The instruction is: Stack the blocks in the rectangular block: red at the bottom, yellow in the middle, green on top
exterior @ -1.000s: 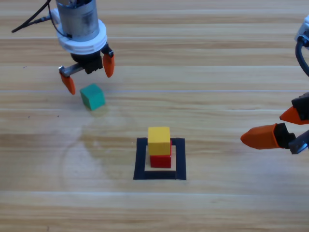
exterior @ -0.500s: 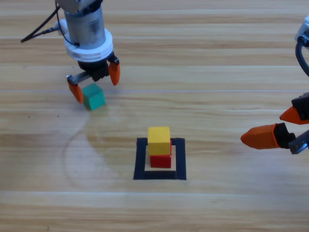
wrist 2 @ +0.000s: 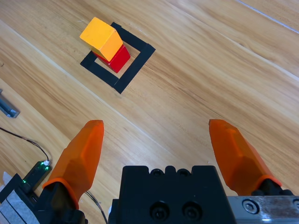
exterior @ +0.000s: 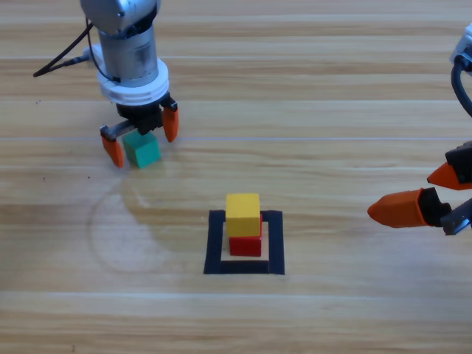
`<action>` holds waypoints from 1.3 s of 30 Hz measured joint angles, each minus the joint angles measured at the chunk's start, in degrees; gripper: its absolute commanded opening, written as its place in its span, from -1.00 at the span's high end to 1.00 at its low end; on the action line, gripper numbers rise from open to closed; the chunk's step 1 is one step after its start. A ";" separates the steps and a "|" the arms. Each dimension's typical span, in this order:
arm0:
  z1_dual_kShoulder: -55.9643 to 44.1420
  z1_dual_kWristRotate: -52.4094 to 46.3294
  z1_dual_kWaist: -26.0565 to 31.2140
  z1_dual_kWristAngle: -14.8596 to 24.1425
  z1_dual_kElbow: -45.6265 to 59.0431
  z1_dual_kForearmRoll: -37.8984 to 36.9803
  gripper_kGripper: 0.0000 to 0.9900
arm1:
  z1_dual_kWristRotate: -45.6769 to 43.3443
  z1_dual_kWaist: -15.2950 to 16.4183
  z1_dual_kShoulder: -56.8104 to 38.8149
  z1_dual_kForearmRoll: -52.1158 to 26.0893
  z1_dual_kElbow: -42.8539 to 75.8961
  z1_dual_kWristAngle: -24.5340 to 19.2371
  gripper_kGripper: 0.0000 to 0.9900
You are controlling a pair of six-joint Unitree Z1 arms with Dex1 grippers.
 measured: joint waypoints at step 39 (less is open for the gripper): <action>0.15 26.46 0.34 0.59 -1.99 2.72 0.93 | 0.00 0.00 0.00 0.00 0.00 -0.04 -1.00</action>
